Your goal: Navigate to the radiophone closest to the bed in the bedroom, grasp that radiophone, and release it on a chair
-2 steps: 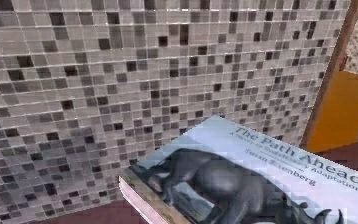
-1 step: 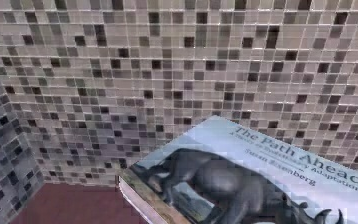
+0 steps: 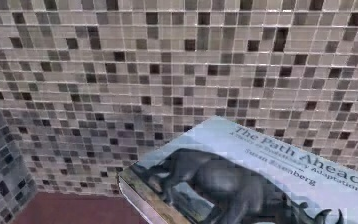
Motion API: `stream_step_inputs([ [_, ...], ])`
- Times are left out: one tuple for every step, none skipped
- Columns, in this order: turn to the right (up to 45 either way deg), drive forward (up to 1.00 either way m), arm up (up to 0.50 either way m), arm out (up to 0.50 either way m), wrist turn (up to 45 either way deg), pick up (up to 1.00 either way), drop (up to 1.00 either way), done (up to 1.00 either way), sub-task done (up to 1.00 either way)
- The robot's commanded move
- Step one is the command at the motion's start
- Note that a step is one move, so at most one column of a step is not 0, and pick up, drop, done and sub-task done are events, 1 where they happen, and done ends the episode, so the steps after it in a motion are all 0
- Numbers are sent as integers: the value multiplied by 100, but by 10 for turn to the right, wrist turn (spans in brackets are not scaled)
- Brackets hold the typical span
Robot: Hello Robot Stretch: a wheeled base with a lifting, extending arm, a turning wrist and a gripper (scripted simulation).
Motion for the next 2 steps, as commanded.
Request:
stream_step_inputs([
  [450,0,0,0,0,0,0,0,0],
  [0,65,0,0,0,0,0,0,0],
])
